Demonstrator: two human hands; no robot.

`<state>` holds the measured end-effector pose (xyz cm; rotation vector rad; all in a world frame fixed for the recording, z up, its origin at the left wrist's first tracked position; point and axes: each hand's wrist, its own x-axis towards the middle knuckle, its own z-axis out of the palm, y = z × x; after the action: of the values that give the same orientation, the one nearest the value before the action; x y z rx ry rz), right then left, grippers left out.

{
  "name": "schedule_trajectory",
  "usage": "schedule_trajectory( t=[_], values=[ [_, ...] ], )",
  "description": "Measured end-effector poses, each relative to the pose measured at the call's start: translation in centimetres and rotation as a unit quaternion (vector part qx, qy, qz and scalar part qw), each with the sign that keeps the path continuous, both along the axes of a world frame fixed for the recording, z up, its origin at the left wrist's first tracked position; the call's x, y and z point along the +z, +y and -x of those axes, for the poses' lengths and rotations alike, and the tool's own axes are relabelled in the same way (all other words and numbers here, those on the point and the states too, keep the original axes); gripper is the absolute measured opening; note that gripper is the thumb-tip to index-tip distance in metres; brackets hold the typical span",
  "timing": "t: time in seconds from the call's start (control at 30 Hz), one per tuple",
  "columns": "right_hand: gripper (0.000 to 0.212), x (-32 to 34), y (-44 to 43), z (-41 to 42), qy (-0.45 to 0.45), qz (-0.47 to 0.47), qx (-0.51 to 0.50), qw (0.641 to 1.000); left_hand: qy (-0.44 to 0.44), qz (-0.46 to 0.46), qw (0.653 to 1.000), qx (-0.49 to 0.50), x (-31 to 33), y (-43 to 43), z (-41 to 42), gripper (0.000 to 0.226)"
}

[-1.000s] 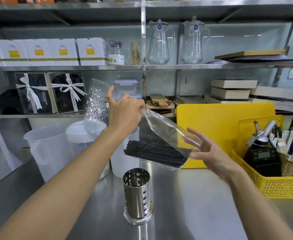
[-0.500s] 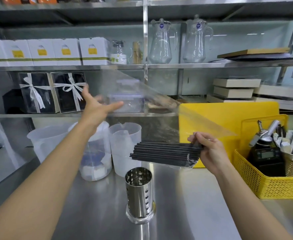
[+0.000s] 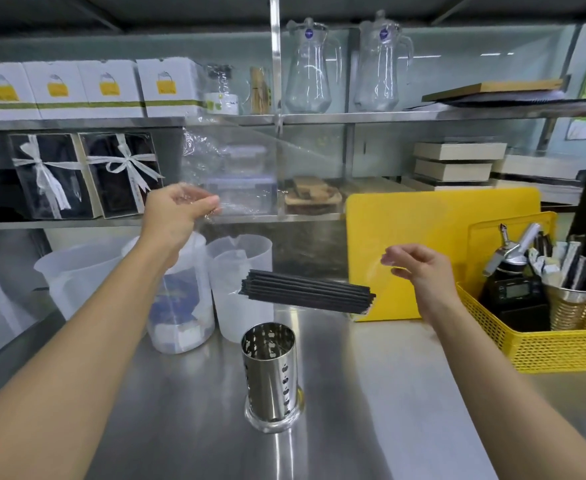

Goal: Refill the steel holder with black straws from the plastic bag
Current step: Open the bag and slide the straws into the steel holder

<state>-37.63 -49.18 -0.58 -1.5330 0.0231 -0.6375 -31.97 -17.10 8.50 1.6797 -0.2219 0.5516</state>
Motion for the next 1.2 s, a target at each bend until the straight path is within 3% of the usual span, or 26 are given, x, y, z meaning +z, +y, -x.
schedule_trajectory(
  t=[0.2,0.43,0.67,1.2],
  values=[
    [0.013,0.1,0.3,0.2,-0.019,-0.095,0.010,0.995,0.036,0.022,0.999,-0.030,-1.7,-0.3,-0.3,0.013],
    [0.016,0.2,0.5,0.2,-0.027,-0.133,-0.003,0.991,0.125,0.048,0.988,-0.074,-4.5,-0.6,-0.7,0.016],
    [0.016,-0.6,-0.5,0.4,-0.020,-0.123,-0.012,0.992,0.191,0.107,0.970,-0.105,-8.0,-1.1,-0.9,0.014],
    [0.011,-0.7,-2.8,0.8,-0.020,-0.047,-0.032,0.998,0.247,0.179,0.939,-0.159,-12.4,-3.2,-1.4,0.011]
  ],
)
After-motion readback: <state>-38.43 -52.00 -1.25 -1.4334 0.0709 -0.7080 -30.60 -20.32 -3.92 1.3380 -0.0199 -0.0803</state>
